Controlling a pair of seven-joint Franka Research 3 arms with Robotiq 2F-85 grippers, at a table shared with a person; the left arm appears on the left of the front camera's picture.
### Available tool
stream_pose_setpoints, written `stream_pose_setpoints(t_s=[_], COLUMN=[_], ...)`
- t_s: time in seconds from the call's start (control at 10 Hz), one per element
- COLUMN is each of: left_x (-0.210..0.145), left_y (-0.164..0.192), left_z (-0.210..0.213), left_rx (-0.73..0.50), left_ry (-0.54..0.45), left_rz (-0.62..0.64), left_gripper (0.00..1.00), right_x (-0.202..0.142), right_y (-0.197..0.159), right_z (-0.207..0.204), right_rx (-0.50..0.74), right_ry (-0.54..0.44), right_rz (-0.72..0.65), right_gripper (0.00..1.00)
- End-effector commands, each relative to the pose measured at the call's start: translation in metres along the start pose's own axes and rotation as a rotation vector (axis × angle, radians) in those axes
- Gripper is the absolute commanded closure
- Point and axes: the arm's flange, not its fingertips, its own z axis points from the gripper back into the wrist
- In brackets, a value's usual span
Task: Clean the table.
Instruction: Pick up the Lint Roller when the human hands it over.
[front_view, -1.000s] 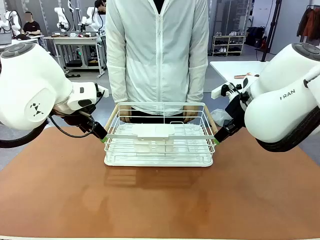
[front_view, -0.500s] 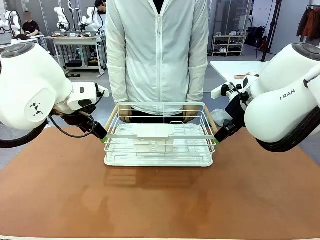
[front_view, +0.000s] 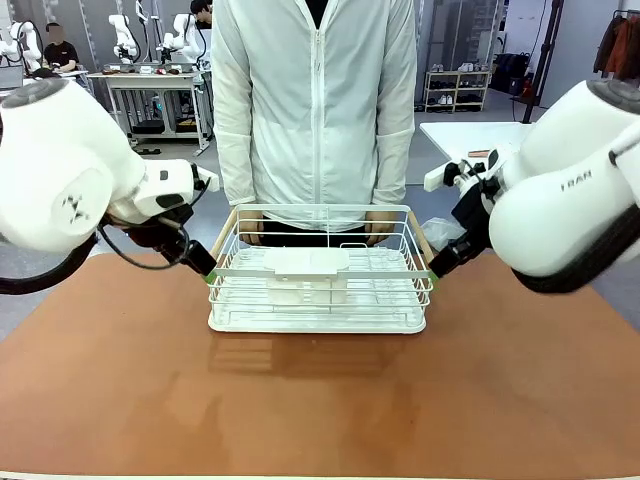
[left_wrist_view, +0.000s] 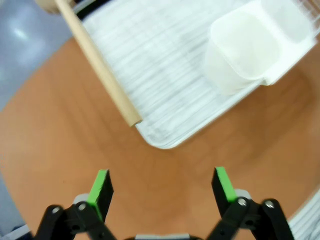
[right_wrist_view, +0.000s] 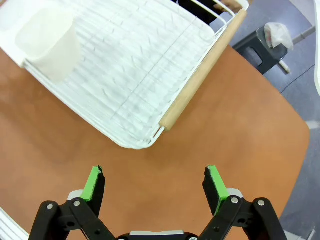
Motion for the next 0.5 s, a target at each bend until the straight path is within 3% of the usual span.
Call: stream_pose_setpoints(t_s=[0.0,0.1,0.2,0.3,0.4], left_x=[0.016,0.012,-0.001,-0.019,-0.042], left_y=[0.064,0.105,0.135,0.163,0.185], left_z=[0.062,0.090,0.116,0.136,0.147], left_rx=[-0.326,-0.418,-0.679,-0.853,-0.881], left_ry=[-0.028,-0.010,-0.106,-0.221,-0.267], left_rz=[0.143,0.356,0.457,0.566,0.647], left_gripper=[0.00,0.00,0.00,0.00,0.00], right_x=[0.027,0.033,0.029,0.020,0.006], right_y=[-0.042,-0.075,-0.107,-0.138,-0.167], right_z=[0.043,0.064,0.082,0.095,0.103], right_rx=[0.149,0.264,0.398,0.567,0.653], right_ry=[-0.021,-0.020,-0.061,-0.089,-0.132], right_rz=[-0.203,-0.357,-0.486,-0.630,-0.762], right_gripper=[0.00,0.00,0.00,0.00,0.00])
